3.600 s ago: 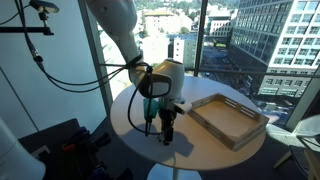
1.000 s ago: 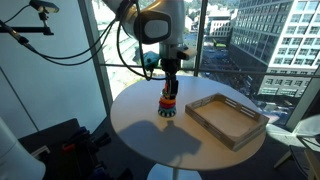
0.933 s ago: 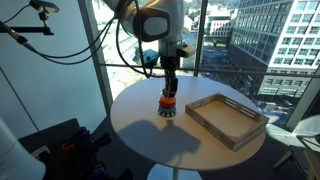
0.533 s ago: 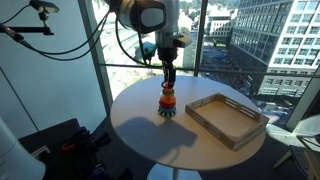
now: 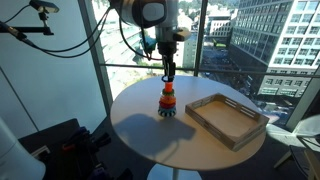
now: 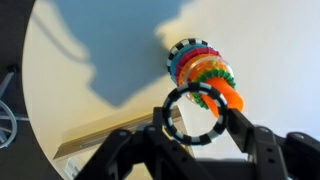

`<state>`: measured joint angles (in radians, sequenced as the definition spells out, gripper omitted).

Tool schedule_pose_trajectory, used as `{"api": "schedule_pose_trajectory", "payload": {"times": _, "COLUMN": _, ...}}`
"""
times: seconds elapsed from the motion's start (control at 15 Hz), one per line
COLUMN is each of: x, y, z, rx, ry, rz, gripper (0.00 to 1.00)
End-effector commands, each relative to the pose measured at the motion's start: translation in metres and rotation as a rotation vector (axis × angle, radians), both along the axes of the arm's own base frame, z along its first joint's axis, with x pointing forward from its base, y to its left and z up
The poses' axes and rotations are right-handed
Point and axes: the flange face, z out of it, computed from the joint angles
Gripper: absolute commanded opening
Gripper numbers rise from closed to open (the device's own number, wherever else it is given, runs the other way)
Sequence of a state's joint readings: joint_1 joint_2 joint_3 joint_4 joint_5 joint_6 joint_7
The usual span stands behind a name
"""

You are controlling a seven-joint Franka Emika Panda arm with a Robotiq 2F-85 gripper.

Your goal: Pick up the black and white striped ring from the table and hang it on the rings stacking stand

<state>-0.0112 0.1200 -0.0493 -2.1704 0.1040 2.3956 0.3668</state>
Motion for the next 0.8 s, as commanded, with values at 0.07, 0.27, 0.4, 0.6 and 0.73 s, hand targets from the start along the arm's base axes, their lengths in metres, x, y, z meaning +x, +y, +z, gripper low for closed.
{"api": "schedule_pose_trajectory", "payload": {"times": 0.07, "x": 0.017, "y": 0.01, "z": -0.003, "rx": 0.01, "ry": 0.04, "rz": -0.02, "gripper": 0.41}}
{"api": "schedule_pose_trajectory", "payload": {"times": 0.27, "x": 0.023, "y": 0.012, "z": -0.012, "rx": 0.015, "ry": 0.063, "rz": -0.024, "gripper": 0.41}}
{"api": "schedule_pose_trajectory", "payload": {"times": 0.4, "x": 0.027, "y": 0.013, "z": -0.017, "rx": 0.019, "ry": 0.075, "rz": -0.022, "gripper": 0.41}}
{"api": "schedule_pose_trajectory", "payload": {"times": 0.6, "x": 0.033, "y": 0.014, "z": -0.024, "rx": 0.028, "ry": 0.08, "rz": -0.015, "gripper": 0.41}}
{"api": "schedule_pose_trajectory", "payload": {"times": 0.73, "x": 0.036, "y": 0.017, "z": -0.028, "rx": 0.041, "ry": 0.079, "rz": -0.008, "gripper": 0.41}}
